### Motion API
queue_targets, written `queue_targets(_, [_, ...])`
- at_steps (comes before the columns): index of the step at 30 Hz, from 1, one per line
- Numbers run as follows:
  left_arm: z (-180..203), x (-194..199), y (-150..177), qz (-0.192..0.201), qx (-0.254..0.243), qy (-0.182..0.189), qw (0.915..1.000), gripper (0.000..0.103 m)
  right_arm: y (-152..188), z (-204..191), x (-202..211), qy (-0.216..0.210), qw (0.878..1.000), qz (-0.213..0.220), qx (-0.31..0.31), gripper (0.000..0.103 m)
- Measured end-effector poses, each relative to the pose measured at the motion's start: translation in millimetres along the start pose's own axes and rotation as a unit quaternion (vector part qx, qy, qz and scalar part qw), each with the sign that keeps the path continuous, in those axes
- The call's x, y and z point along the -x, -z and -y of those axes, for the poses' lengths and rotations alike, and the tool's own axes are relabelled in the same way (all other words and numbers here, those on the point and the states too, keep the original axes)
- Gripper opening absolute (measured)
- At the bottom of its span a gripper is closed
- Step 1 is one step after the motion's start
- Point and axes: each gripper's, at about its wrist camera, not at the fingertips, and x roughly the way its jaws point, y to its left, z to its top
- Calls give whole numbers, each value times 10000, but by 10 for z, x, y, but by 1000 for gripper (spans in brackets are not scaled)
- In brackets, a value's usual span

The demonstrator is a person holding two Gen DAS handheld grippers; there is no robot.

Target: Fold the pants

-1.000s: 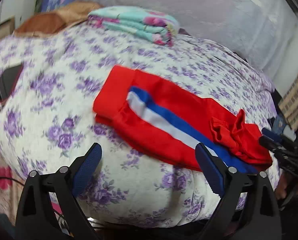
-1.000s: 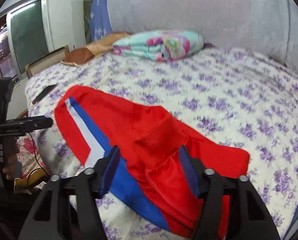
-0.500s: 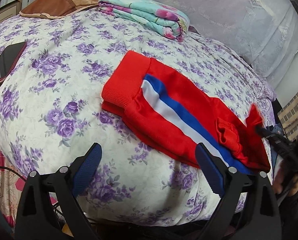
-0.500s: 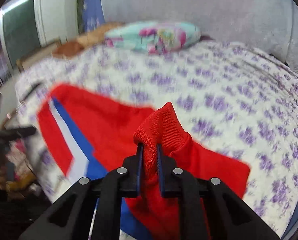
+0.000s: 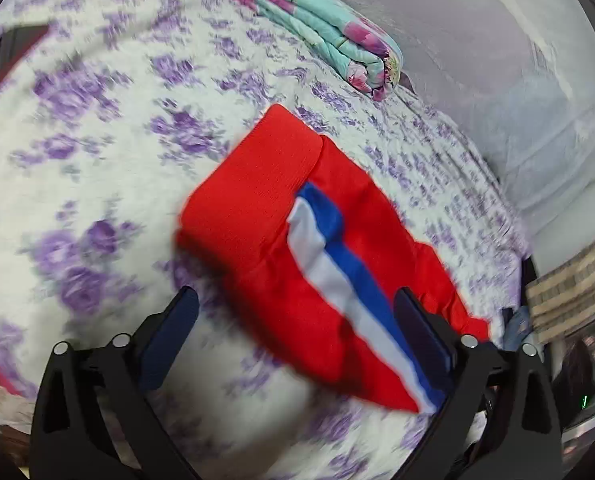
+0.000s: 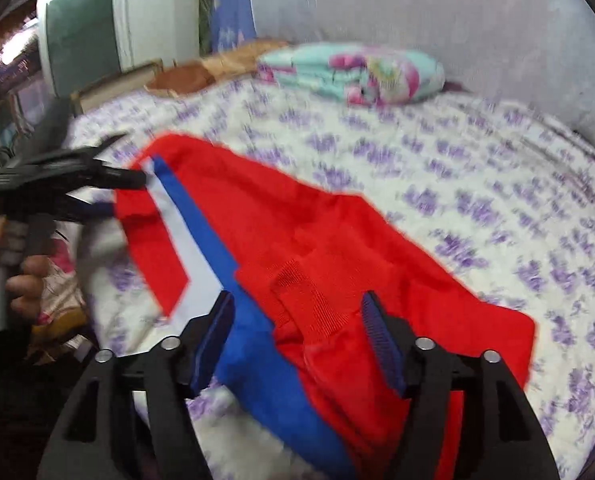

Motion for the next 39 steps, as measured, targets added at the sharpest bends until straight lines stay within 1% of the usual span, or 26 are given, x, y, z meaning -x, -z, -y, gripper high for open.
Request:
queue_targets(4, [-36,-50,-58,145,463,242,9985,98,109,145,215,18,9991,209,-369,74])
queue_targets(7, [-60,-34,-73,285,692,494,9960,94,240,275,287,36,9977,237,-636,74])
queue_targets(9, [-81,-20,-61,348,775,514,9951,74,330,357,276,159,9965,195,-799,73])
queue_targets(11, [-160,-16,-50,368,963,660,9925,29,386,457,276,185,9950,184,-963,73])
queue_targets(12, [-217,-34,-42,345,1126,878,9892,28,417,494,278,193,9942,184,-1044,73])
queue_targets(13, [-231,-29,-35,362,1145,883,9888,28,446,535,282,206,9934,184,-1116,73])
queue_targets(16, [-27,36,-32,587,578,575,9949,24,530,645,356,309,9906,243,-1307,73])
queue_targets(17, [103,81,-30,699,296,491,9959,21,570,700,410,369,9891,303,-1396,73])
queue_targets(20, [472,198,-5,954,-436,250,9942,19,659,867,567,548,9838,466,-1643,73])
queue_targets(22, [866,300,64,1104,-1138,239,9871,18,721,983,694,678,9796,583,-1802,73])
queue_targets(23, [1211,355,146,1154,-1690,266,9785,17,758,1059,778,775,9769,650,-1882,73])
queue_targets(24, [1440,373,216,1160,-2041,309,9716,17,793,1131,864,886,9739,727,-1961,73])
queue_targets(26, [2049,354,477,1056,-2922,500,9492,17,857,1259,1019,1051,9682,863,-2101,73])
queue_targets(27, [2246,315,617,934,-3223,599,9401,17,892,1322,1082,1143,9652,920,-2165,73])
queue_targets(28, [2492,190,806,667,-3574,735,9287,17,929,1384,1140,1244,9620,963,-2233,73])
queue_targets(29, [2592,100,931,463,-3746,785,9227,18,986,1461,1205,1340,9577,998,-2344,73])
queue_targets(30, [2748,-145,1145,30,-3994,828,9130,18,1046,1530,1250,1383,9543,1002,-2453,73])
queue_targets(31, [2822,-345,1291,-303,-4134,842,9061,20,1104,1590,1271,1409,9512,983,-2564,73])
queue_targets(32, [2879,-658,1503,-845,-4332,823,8936,21,1177,1661,1271,1427,9479,914,-2698,73])
queue_targets(33, [2867,-911,1645,-1346,-4396,727,8851,22,1232,1703,1265,1421,9461,856,-2783,73])
queue_targets(34, [2831,-1063,1721,-1627,-4379,645,8818,22,1277,1739,1246,1392,9450,785,-2853,73])
queue_targets(35, [2794,-1086,1743,-1630,-4363,695,8822,22,1318,1766,1217,1301,9456,676,-2904,73])
queue_targets(36, [2789,-1041,1712,-1559,-4361,731,8833,23,1340,1770,1197,1219,9467,611,-2920,76])
queue_targets(37, [2786,-973,1679,-1529,-4333,750,8850,26,1358,1767,1192,1148,9479,582,-2915,85])
queue_targets(38, [2785,-874,1608,-1487,-4273,780,8884,39,1362,1760,1182,1091,9493,578,-2890,89])
queue_targets(39, [2799,-761,1557,-1363,-4262,810,8906,48,1348,1762,1176,1018,9504,607,-2875,93])
